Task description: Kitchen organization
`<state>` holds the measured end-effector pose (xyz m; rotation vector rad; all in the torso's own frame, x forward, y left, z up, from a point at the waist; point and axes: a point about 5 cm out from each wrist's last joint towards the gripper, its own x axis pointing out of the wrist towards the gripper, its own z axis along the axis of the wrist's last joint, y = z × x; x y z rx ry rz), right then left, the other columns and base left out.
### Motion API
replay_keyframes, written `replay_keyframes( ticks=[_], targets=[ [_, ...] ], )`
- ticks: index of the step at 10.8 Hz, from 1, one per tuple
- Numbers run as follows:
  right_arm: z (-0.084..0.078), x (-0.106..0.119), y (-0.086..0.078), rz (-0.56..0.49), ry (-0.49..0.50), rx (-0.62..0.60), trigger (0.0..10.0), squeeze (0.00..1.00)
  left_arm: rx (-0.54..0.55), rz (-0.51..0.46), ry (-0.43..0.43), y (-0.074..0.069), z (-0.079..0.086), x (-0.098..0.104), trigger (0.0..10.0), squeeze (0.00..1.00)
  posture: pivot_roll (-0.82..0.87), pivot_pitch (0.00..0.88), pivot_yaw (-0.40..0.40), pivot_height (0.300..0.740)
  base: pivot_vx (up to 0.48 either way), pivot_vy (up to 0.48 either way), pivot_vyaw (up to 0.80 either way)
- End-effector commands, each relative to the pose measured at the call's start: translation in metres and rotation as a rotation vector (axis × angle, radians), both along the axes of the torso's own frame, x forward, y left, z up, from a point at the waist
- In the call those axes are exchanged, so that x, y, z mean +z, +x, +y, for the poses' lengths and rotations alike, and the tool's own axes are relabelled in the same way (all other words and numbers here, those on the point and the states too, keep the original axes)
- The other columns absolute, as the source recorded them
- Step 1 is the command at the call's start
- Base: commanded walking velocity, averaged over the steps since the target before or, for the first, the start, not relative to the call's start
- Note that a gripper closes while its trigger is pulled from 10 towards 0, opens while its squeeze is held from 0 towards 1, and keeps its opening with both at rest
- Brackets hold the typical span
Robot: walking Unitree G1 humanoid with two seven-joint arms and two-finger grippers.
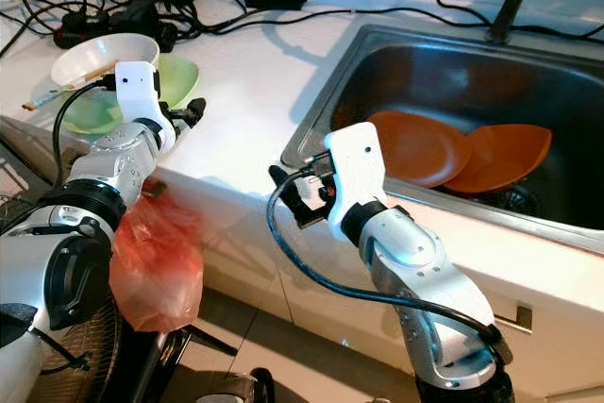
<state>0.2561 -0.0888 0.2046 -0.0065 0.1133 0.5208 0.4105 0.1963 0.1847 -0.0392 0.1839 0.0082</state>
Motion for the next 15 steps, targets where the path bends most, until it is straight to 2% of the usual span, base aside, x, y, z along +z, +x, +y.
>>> replay_keyframes(
  ticks=[1, 3, 9, 12, 15],
  targets=[
    [-0.001, 0.003, -0.004, -0.004, 0.007, -0.005, 10.0, 0.0, -0.008, 0.039, 0.019, -0.003, 0.003, -0.008, 10.0, 0.0, -0.11, 0.149, 0.092, 0.74, 0.0, 0.0, 0.0],
    [-0.002, 0.002, -0.005, 0.004, 0.005, -0.007, 10.0, 0.0, -0.032, 0.054, 0.023, -0.003, 0.0, -0.009, 10.0, 0.0, -0.11, 0.154, 0.088, 0.74, 0.0, 0.0, 0.0],
    [-0.002, 0.003, -0.005, 0.009, 0.007, -0.023, 10.0, 0.0, -0.166, 0.03, 0.03, 0.003, -0.033, 0.0, 10.0, 0.0, -0.13, 0.16, 0.095, 0.74, 0.0, 0.0, 0.0],
    [-0.003, 0.003, -0.006, 0.011, 0.005, -0.028, 10.0, 0.0, -0.18, 0.017, 0.033, 0.005, -0.038, 0.004, 10.0, 0.0, -0.13, 0.162, 0.096, 0.74, 0.0, 0.0, 0.0],
    [-0.003, 0.002, -0.005, 0.014, 0.004, -0.031, 10.0, 0.0, -0.162, -0.084, 0.036, 0.011, -0.035, 0.031, 10.0, 0.0, -0.11, 0.158, 0.089, 0.74, 0.0, 0.0, 0.0]
  ],
)
